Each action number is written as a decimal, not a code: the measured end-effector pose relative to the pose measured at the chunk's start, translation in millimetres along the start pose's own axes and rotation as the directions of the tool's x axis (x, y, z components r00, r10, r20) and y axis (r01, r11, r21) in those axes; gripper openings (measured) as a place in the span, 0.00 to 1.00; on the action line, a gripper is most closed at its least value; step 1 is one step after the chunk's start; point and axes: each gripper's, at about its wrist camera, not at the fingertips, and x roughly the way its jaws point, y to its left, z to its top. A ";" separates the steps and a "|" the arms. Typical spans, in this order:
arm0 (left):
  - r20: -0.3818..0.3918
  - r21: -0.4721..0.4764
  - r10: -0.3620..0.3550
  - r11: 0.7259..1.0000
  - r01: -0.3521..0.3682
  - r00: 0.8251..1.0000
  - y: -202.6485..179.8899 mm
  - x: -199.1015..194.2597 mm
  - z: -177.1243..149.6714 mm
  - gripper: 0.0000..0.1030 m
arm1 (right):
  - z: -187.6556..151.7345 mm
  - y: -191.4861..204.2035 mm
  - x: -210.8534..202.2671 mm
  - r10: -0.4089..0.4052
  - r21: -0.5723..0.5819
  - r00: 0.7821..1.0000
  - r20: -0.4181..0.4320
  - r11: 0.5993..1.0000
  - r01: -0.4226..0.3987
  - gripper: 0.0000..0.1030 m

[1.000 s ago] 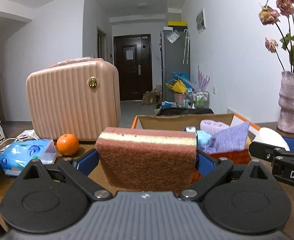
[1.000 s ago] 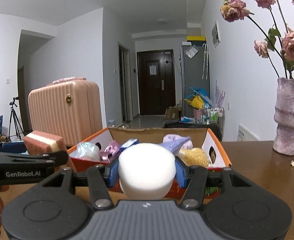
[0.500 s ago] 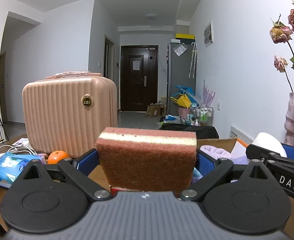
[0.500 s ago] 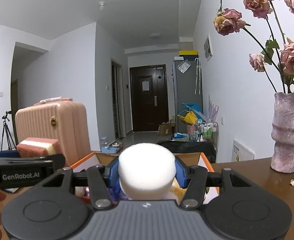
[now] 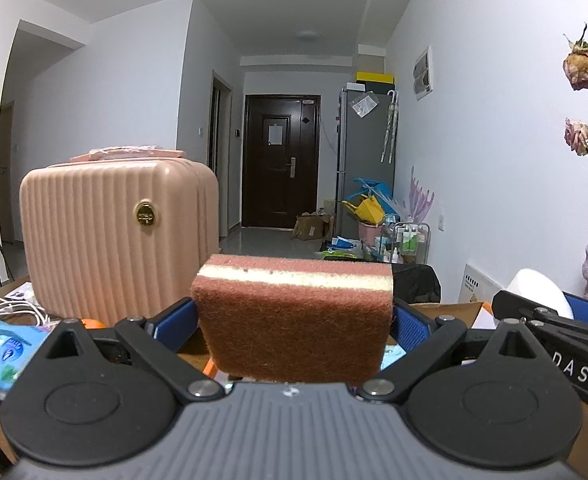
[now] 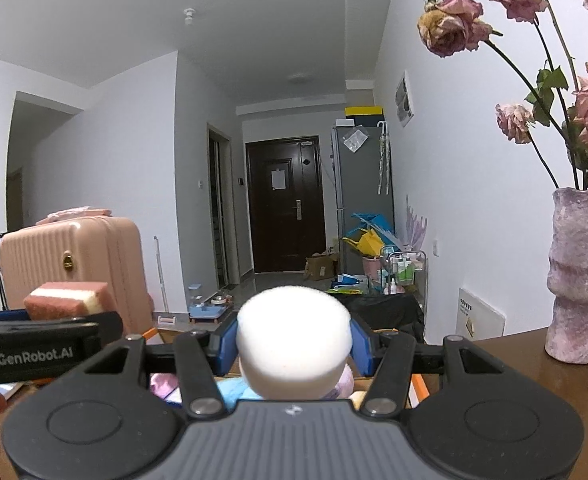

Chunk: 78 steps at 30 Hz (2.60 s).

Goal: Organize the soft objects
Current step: 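Lift and carry the sponge and foam puck in both tools over the box, then open both tools to drop the sponge and foam puck into the box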

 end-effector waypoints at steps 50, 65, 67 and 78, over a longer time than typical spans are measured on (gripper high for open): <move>-0.095 -0.060 0.010 0.998 -0.016 0.995 -6.6 73.2 -1.3 1.00 | -6.0 -26.4 63.1 -0.090 0.055 0.992 -0.091 0.994 0.095 0.95; -0.083 -0.055 0.005 0.998 -0.010 0.997 0.2 60.5 0.0 1.00 | -7.2 -26.6 53.6 -0.087 0.063 0.993 -0.080 0.994 0.092 1.00; -0.080 -0.049 0.005 0.999 -0.009 0.997 2.0 57.2 -0.4 1.00 | -7.8 -26.3 50.0 -0.084 0.064 0.993 -0.079 0.994 0.089 1.00; -0.064 0.005 0.009 1.000 -0.008 0.998 8.9 24.3 -9.2 1.00 | -15.6 -23.2 14.2 -0.061 0.061 0.997 -0.048 0.996 0.064 1.00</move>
